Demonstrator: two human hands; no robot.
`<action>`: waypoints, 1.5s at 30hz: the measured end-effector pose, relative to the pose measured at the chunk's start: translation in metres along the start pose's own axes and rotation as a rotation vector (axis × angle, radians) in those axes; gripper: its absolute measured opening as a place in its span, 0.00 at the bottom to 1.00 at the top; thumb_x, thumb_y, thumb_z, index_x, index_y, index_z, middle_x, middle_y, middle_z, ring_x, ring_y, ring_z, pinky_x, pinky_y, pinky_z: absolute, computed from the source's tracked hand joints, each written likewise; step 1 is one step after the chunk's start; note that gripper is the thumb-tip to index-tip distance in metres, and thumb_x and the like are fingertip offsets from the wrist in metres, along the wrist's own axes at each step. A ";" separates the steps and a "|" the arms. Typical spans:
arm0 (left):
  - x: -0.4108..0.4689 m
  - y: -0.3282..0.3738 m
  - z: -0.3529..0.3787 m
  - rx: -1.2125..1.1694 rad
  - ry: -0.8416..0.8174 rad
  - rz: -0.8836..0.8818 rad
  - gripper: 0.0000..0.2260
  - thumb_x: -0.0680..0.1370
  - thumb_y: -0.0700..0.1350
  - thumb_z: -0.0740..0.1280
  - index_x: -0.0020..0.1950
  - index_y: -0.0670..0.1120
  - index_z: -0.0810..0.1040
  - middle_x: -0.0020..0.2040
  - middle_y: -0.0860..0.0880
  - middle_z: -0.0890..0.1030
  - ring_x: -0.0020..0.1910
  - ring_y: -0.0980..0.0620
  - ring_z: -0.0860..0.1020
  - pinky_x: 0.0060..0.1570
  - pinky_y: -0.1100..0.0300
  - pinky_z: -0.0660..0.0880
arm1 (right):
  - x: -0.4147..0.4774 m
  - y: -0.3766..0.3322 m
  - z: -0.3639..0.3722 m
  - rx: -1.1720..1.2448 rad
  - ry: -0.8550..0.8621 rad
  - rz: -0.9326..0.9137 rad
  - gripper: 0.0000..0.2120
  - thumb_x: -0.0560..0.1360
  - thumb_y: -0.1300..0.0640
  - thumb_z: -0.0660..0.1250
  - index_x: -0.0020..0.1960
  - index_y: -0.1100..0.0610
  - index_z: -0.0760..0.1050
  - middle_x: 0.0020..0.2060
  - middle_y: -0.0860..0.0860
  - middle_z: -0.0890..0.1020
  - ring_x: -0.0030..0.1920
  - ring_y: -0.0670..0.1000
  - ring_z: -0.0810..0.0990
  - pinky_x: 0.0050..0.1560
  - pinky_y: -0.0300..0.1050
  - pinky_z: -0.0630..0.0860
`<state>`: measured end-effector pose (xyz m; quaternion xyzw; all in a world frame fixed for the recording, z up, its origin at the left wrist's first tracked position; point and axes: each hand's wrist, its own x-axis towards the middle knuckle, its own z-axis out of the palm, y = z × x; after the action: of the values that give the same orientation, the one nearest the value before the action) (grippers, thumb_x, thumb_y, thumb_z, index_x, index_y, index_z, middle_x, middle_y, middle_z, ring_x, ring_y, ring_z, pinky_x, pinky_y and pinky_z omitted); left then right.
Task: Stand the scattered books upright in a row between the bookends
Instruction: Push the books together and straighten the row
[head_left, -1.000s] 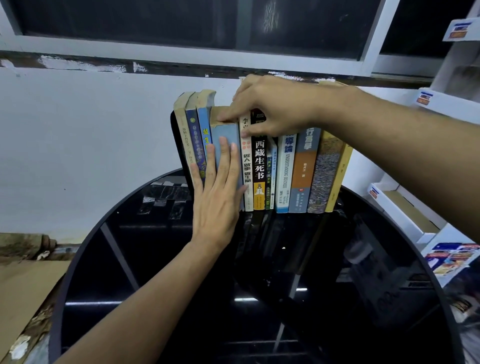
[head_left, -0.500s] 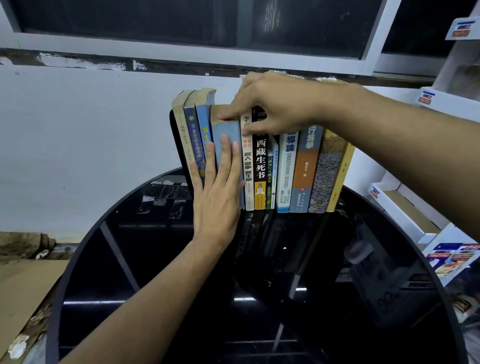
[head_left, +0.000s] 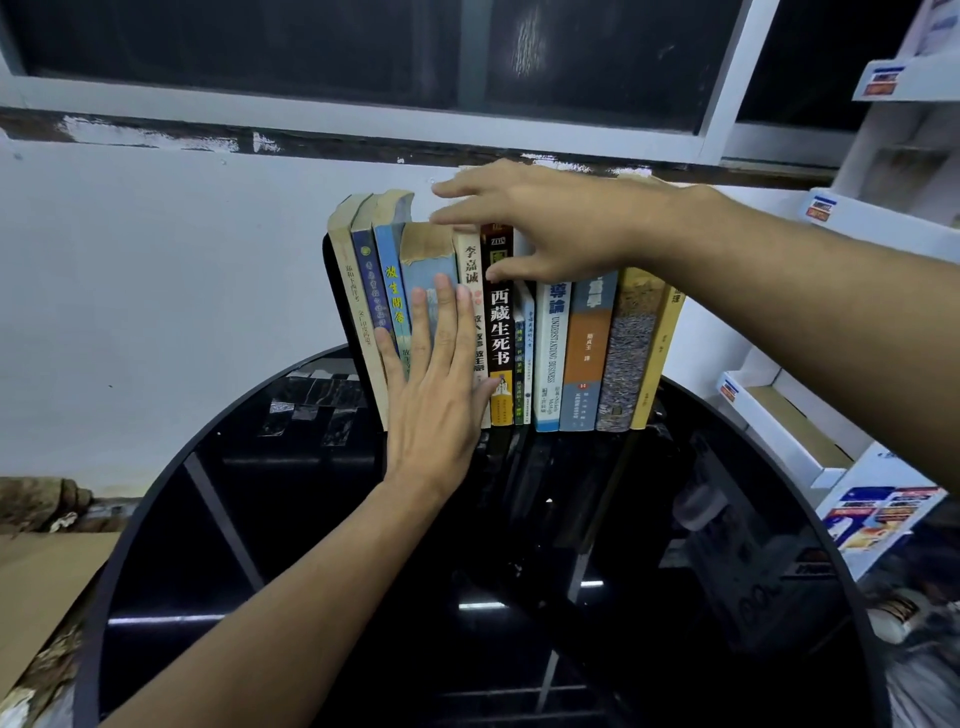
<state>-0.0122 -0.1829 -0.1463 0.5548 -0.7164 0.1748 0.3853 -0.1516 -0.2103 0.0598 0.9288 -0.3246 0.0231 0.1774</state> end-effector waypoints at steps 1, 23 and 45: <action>0.001 -0.001 0.001 0.014 0.001 0.005 0.41 0.82 0.54 0.64 0.82 0.46 0.39 0.82 0.47 0.36 0.81 0.45 0.36 0.77 0.35 0.41 | -0.001 0.001 0.001 0.001 0.007 0.011 0.32 0.79 0.55 0.70 0.79 0.51 0.62 0.80 0.52 0.60 0.79 0.53 0.57 0.77 0.46 0.54; 0.003 -0.006 0.004 0.052 0.034 0.022 0.43 0.80 0.55 0.68 0.82 0.44 0.42 0.82 0.45 0.40 0.80 0.47 0.34 0.78 0.37 0.43 | -0.002 0.005 0.006 -0.048 0.063 0.026 0.35 0.77 0.54 0.72 0.80 0.56 0.62 0.80 0.53 0.62 0.79 0.52 0.59 0.77 0.45 0.54; 0.014 0.018 0.019 0.038 0.048 -0.028 0.47 0.77 0.61 0.67 0.82 0.42 0.40 0.83 0.41 0.43 0.80 0.46 0.36 0.77 0.33 0.43 | -0.013 0.014 0.010 -0.042 0.065 0.014 0.40 0.78 0.49 0.71 0.82 0.55 0.54 0.81 0.51 0.57 0.81 0.50 0.54 0.78 0.45 0.51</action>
<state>-0.0370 -0.1986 -0.1449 0.5676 -0.6958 0.1963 0.3940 -0.1715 -0.2159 0.0531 0.9213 -0.3256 0.0479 0.2071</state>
